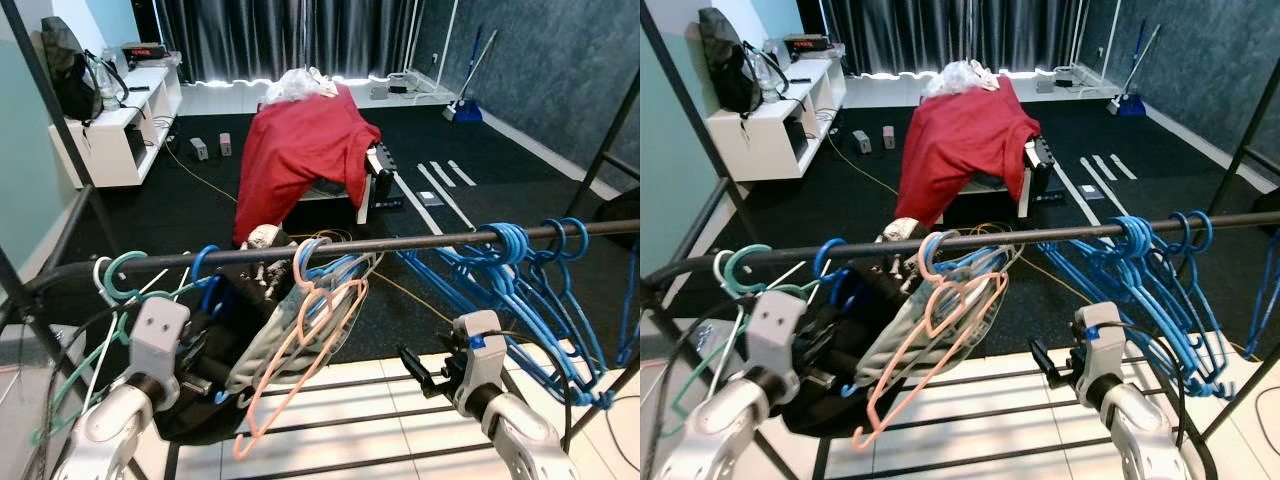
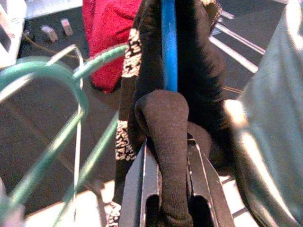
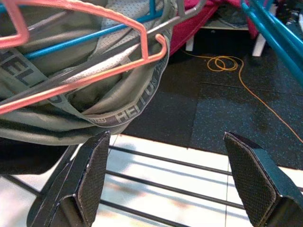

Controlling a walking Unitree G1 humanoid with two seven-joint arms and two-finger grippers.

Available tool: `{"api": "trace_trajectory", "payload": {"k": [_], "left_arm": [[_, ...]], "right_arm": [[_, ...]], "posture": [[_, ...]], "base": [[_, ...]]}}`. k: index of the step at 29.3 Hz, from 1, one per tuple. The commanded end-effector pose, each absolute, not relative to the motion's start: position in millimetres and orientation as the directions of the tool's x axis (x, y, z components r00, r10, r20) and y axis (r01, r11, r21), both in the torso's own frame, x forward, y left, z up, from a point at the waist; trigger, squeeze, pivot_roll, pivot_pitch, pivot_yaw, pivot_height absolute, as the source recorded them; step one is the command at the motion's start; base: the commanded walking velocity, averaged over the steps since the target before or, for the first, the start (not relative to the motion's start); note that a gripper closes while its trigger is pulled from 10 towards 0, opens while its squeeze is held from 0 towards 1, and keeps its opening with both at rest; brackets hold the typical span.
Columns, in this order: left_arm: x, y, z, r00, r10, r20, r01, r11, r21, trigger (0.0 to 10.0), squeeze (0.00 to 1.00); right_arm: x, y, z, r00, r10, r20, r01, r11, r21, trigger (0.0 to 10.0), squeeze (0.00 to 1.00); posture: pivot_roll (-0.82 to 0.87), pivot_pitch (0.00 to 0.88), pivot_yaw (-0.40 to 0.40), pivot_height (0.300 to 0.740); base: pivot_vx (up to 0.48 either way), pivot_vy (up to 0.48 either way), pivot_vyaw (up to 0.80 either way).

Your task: Hang hanger

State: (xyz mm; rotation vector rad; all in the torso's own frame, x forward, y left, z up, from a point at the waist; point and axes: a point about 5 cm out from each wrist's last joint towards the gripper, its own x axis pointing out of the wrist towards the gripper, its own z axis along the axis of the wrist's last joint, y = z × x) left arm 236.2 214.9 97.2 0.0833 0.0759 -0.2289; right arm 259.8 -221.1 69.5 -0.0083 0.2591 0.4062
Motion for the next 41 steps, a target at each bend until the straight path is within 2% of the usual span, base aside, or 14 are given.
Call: {"api": "trace_trajectory", "payload": {"k": [1,6,11,12,14,16,17,18,30,41], "left_arm": [[229.9,212.1,108.3,0.962,-0.269,-0.033,0.270,0.963,0.014,0.0,0.00],[215.8,210.8,127.0,0.927,-0.376,0.007,0.376,0.927,-0.007,0.0,0.00],[213.3,213.4,146.7,0.916,-0.396,0.059,0.395,0.918,0.024,0.0,0.00],[212.1,212.5,149.5,0.914,-0.401,0.064,0.400,0.916,0.031,0.8,0.00],[208.4,209.6,149.9,0.908,-0.415,0.061,0.414,0.910,0.031,0.5,0.00],[201.1,205.4,149.6,0.903,-0.427,0.053,0.426,0.904,0.016,1.0,0.00],[197.2,204.2,147.1,0.905,-0.424,0.036,0.424,0.906,0.016,9.3,0.00],[194.4,204.0,144.5,0.909,-0.417,0.023,0.417,0.909,0.010,10.0,0.00],[168.8,209.1,119.3,0.924,-0.378,-0.056,0.369,0.921,-0.129,10.0,0.00],[158.1,218.2,98.3,0.934,-0.325,-0.148,0.307,0.943,-0.131,10.0,0.00]], "right_arm": [[260.6,-218.6,71.9,0.874,0.414,-0.253,-0.417,0.908,0.045,10.0,0.00],[266.5,-223.9,74.1,0.880,0.399,-0.259,-0.408,0.913,0.020,10.0,0.00],[269.5,-224.0,74.8,0.880,0.398,-0.259,-0.409,0.913,0.014,10.0,0.00],[269.0,-223.7,75.1,0.878,0.402,-0.261,-0.412,0.911,0.017,10.0,0.00],[268.3,-222.5,74.5,0.875,0.405,-0.265,-0.415,0.910,0.018,10.0,0.00],[266.4,-220.1,73.1,0.870,0.411,-0.273,-0.421,0.907,0.024,10.0,0.00],[265.6,-219.2,71.8,0.867,0.414,-0.277,-0.424,0.905,0.024,10.0,0.00],[265.1,-218.9,71.1,0.865,0.416,-0.281,-0.426,0.904,0.025,10.0,0.00],[266.8,-216.6,69.1,0.860,0.420,-0.290,-0.432,0.901,0.023,10.0,0.00],[269.3,-215.2,68.6,0.859,0.419,-0.292,-0.433,0.901,0.018,10.0,0.00]], "posture": [[-0.01,0.000,-0.040,0.740],[0.01,0.000,-0.052,0.740],[0.01,0.000,-0.054,0.740],[0.01,0.000,-0.054,0.740],[0.01,0.001,-0.052,0.740],[0.02,0.003,-0.053,0.740],[0.02,0.006,-0.053,0.740],[0.02,0.006,-0.053,0.740],[0.03,0.011,-0.064,0.740],[0.03,0.009,-0.067,0.740]], "base": [[0.000,0.000,0.00],[0.000,0.000,0.00],[0.000,0.000,0.00],[0.000,0.000,0.00],[0.000,0.000,0.00],[0.000,0.000,0.00],[0.000,0.000,0.00],[0.000,0.000,0.00],[0.000,0.000,0.00],[-0.431,0.000,0.00]]}}
